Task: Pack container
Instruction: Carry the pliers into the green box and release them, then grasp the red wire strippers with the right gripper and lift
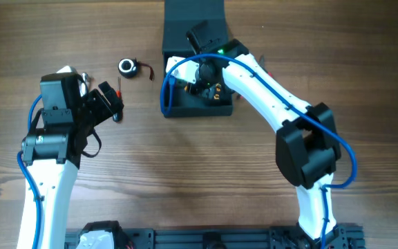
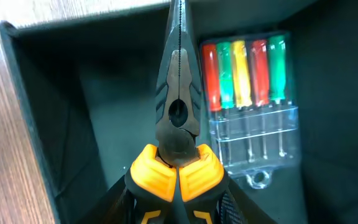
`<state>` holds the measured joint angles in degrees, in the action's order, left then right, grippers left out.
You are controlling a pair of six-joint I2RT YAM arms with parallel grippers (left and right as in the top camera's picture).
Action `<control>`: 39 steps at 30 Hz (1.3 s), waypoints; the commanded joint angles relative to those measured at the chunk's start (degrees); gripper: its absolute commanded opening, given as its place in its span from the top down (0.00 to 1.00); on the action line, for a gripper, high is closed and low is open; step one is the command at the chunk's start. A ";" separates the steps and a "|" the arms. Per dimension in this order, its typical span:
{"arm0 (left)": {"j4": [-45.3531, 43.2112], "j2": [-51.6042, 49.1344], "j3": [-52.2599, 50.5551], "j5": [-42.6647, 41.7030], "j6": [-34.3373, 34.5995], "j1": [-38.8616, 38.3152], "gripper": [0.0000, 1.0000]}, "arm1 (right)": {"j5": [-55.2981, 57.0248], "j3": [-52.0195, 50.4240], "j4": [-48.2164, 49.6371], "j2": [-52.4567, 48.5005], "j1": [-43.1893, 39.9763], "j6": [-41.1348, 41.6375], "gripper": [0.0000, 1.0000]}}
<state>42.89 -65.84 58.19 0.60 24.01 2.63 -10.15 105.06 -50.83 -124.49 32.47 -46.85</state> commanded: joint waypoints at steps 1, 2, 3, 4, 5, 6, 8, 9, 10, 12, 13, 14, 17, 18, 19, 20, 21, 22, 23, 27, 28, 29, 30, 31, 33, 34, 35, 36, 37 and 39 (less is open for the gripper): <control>-0.15 -0.07 1.07 0.57 -1.31 -0.13 0.00 | -2.43 1.33 -0.68 0.15 -0.07 -2.73 0.96; -0.15 -0.07 1.07 0.57 -1.31 -0.13 0.00 | -3.32 1.31 -1.03 0.13 -0.07 -2.75 0.96; -0.15 -0.07 1.07 0.55 -1.31 -0.13 0.00 | -4.17 1.31 -1.36 0.07 -0.07 -2.78 0.96; -0.15 -0.07 1.07 0.57 -1.31 -0.13 0.00 | -4.26 0.90 -1.55 0.07 -0.07 -3.08 0.96; -0.15 -0.07 1.07 0.57 -1.31 -0.13 0.00 | -4.26 0.13 -1.95 0.07 -0.07 -4.15 0.96; -0.15 -0.07 1.07 0.57 -1.31 -0.13 0.00 | -4.22 -0.52 -1.90 -0.02 -0.07 -4.20 0.96; -0.15 -0.07 1.07 0.57 -1.31 -0.13 0.00 | -4.24 -2.27 -1.36 -0.15 -0.07 -4.20 0.96; -0.15 -0.07 1.07 0.57 -1.31 -0.13 0.00 | -4.02 -3.32 -0.66 -0.24 -0.07 -4.22 0.96; -0.15 -0.07 1.07 0.57 -1.31 -0.13 0.00 | -3.91 -4.02 -0.11 -0.57 -0.07 -4.37 0.96; -0.15 -0.07 1.07 0.57 -1.31 -0.13 0.00 | -3.45 -4.26 0.11 -1.05 -0.07 -4.39 0.96; -0.15 -0.07 1.07 0.57 -1.31 -0.13 0.00 | -3.15 -4.26 0.33 -1.05 -0.07 -4.28 0.96; -0.15 -0.07 1.07 0.57 -1.31 -0.13 0.00 | -2.51 -4.26 0.81 -1.05 -0.07 -3.96 0.95; -0.15 -0.07 1.07 0.57 -1.31 -0.13 0.00 | -0.02 -3.52 2.47 -0.92 -0.07 -1.40 0.43; -0.15 -0.07 1.07 0.57 -1.31 -0.13 0.00 | 0.07 -2.54 2.43 -0.81 -0.07 -0.98 0.43; -0.15 -0.07 1.07 0.57 -1.31 -0.13 0.00 | 0.07 -1.75 2.34 -0.52 -0.07 -0.94 0.43; -0.15 -0.07 1.07 0.57 -1.31 -0.13 0.00 | 0.09 -0.92 2.32 -0.11 -0.07 -0.92 0.43; -0.15 -0.07 1.07 0.57 -1.31 -0.13 0.00 | 0.33 -0.04 2.32 0.48 -0.07 -0.94 0.41; -0.15 -0.07 1.07 0.57 -1.31 -0.13 0.00 | 1.40 0.94 2.19 1.27 -0.07 -0.85 0.41; -0.15 -0.07 1.07 0.57 -1.31 -0.13 0.00 | 3.04 1.77 2.08 2.21 -0.07 0.04 0.41; -0.15 -0.07 1.07 0.57 -1.31 -0.13 0.00 | 11.78 4.74 2.19 8.31 -0.42 11.82 0.41; -0.15 -0.07 1.07 0.57 -1.31 -0.13 0.00 | 12.83 5.33 2.19 9.94 -0.74 14.19 0.41; -0.15 -0.07 1.07 0.57 -1.31 -0.13 0.00 | 13.99 5.84 2.27 12.02 -1.29 16.70 0.39; -0.15 -0.07 1.07 0.57 -1.31 -0.13 0.00 | 15.19 5.95 2.69 14.84 -2.25 19.26 0.37; -0.15 -0.07 1.07 0.57 -1.31 -0.13 0.00 | 16.09 5.95 2.99 17.62 -3.54 21.59 0.32; -0.15 -0.07 1.07 0.57 -1.31 -0.13 0.00 | 16.63 5.95 3.54 22.82 -7.89 27.71 0.24; -0.15 -0.07 1.07 0.57 -1.31 -0.13 0.00 | 16.61 5.95 3.67 24.46 -10.43 30.95 0.23; -0.15 -0.07 1.07 0.57 -1.31 -0.13 0.00 | 16.59 5.95 3.30 25.75 -14.21 36.13 0.23; -0.15 -0.07 1.07 0.57 -1.31 -0.13 0.00 | 16.13 5.95 2.05 26.05 -17.49 40.79 0.23; -0.15 -0.07 1.07 0.57 -1.31 -0.13 0.00 | 14.38 5.92 0.39 26.03 -20.81 44.41 0.23; -0.15 -0.07 1.07 0.57 -1.31 -0.13 0.00 | 7.41 3.56 -2.49 24.13 -28.15 51.87 0.23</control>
<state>42.89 -65.84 58.19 0.60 24.01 2.63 3.20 111.53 -50.17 -96.62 11.73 -11.22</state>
